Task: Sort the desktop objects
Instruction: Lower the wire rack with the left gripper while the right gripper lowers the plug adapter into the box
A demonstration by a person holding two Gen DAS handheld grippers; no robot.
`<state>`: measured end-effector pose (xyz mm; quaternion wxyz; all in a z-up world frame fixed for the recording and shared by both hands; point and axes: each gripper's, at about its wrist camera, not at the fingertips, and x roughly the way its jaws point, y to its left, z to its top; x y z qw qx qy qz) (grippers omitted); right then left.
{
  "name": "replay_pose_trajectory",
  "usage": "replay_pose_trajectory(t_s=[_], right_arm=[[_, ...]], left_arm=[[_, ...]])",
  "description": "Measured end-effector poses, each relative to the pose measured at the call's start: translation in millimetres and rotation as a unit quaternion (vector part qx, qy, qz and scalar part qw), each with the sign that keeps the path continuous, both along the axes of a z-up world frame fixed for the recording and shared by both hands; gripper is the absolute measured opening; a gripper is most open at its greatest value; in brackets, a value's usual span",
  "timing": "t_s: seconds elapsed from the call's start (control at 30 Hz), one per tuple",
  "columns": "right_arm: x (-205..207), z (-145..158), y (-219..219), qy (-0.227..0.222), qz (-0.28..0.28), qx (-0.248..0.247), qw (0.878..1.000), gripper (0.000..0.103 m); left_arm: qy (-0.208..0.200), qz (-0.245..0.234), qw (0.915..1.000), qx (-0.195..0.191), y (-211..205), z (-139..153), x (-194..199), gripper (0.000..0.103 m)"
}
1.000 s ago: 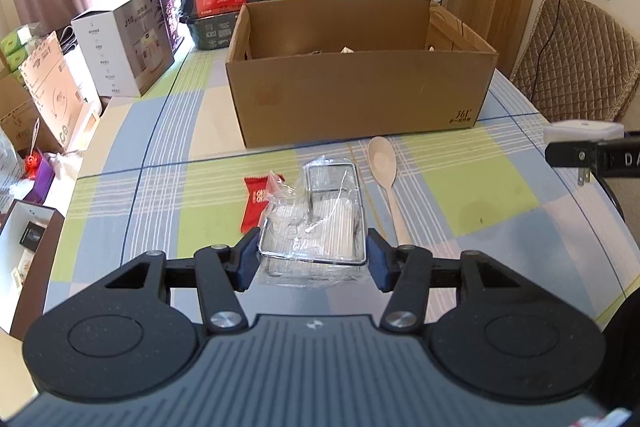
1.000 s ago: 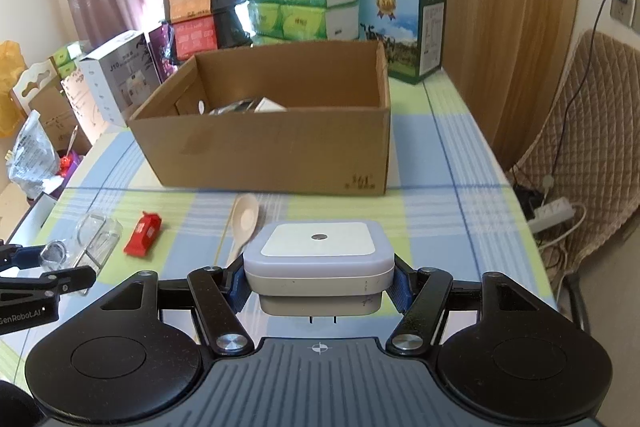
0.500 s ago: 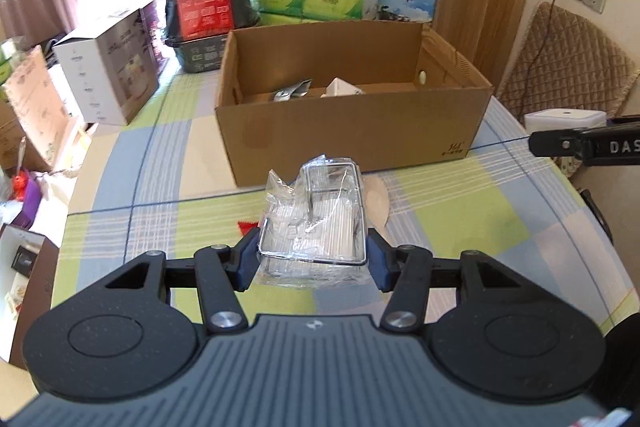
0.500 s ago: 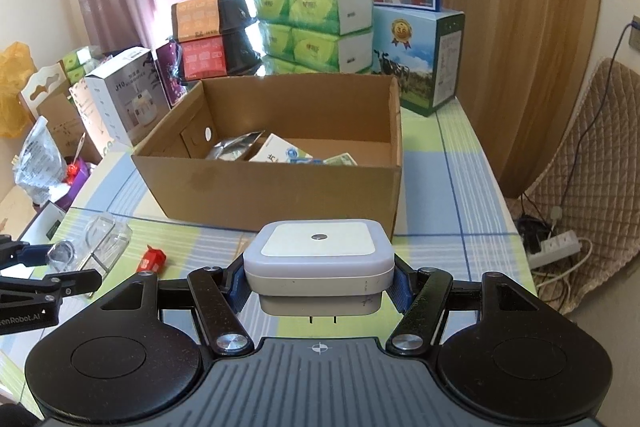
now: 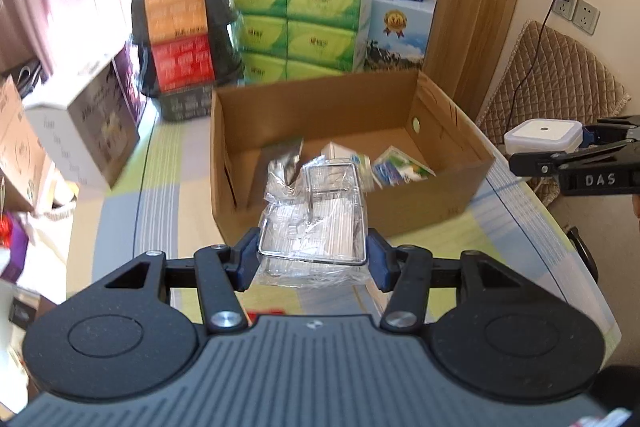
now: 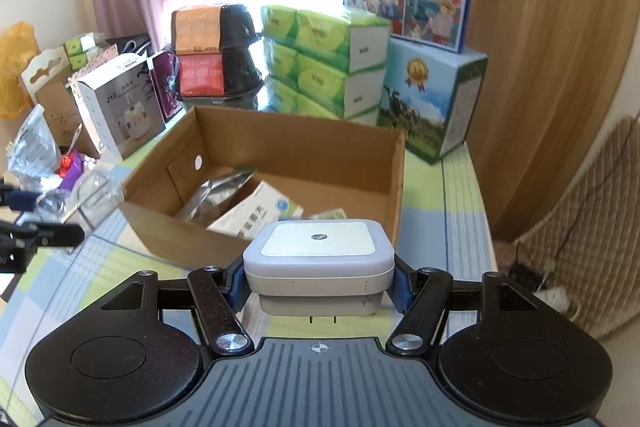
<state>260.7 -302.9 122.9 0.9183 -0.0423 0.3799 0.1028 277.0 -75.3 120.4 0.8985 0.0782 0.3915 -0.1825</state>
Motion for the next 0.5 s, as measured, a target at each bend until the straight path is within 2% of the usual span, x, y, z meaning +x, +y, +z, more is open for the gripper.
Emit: replay_pose_trajectory(t_s=[0.27, 0.5], right_arm=[[38, 1, 3, 0.013, 0.003, -0.016, 1.0, 0.062], [64, -1, 0, 0.028, 0.001, -0.016, 0.999, 0.062]], left_arm=[[0.013, -0.01, 0.9997, 0.017, -15, 2, 44, 0.049], [0.035, 0.009, 0.9994, -0.002, -11, -5, 77, 0.049]])
